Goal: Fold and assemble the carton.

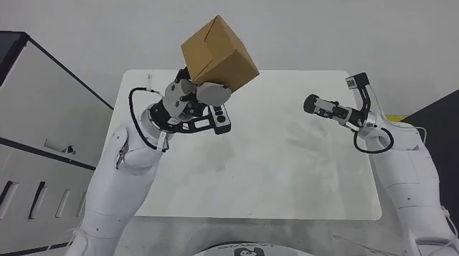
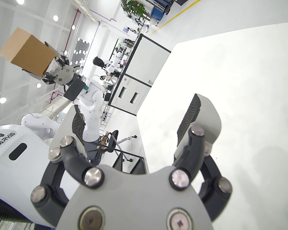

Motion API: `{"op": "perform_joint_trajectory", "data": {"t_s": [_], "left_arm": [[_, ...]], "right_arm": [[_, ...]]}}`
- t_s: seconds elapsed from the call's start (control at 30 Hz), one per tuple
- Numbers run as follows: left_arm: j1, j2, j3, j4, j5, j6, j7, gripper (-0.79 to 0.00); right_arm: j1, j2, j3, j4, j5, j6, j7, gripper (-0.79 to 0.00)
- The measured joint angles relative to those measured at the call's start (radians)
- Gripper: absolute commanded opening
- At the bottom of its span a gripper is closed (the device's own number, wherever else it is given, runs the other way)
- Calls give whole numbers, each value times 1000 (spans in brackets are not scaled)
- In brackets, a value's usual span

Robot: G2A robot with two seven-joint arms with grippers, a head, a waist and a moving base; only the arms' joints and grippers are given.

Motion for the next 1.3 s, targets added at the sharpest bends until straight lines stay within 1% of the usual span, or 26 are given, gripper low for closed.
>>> {"op": "perform_joint_trajectory", "data": {"t_s": [0.03,0.1,0.17,0.33,0.43,0.53,0.63,0.7,0.97,1.0,1.07,1.13,1.23,1.3], "left_arm": [[-10,-1,-2,8,92,31,-60,-785],[-30,-2,0,18,230,74,-140,-785],[-49,-2,3,37,382,100,-223,-785],[-100,3,14,77,696,76,-421,-785],[-133,10,23,99,855,52,-511,-785],[-164,17,32,118,983,31,-578,-785],[-187,25,38,132,1087,15,-632,-785],[-193,28,41,137,1127,9,-649,-785],[-195,29,42,132,1128,7,-645,-785],[-200,32,45,119,1142,-6,-638,-785],[-203,39,48,99,1232,-75,-652,-785],[-208,44,44,117,1337,-163,-712,-785],[-237,57,50,133,1513,-261,-791,-785],[-255,64,51,152,1593,-316,-839,-785]], "right_arm": [[0,0,0,0,0,0,0,0],[0,0,0,0,0,0,0,0],[0,0,0,0,0,0,0,0],[0,0,0,0,0,0,0,0],[0,0,0,0,0,0,0,0],[0,0,0,0,0,0,0,0],[0,0,0,0,0,0,0,0],[0,0,0,0,0,0,0,0],[0,0,0,0,0,0,0,0],[0,0,0,0,0,0,0,0],[0,0,0,0,0,0,0,0],[0,0,0,0,0,0,0,0],[0,0,0,0,0,0,0,0],[0,0,0,0,0,0,0,0]]}}
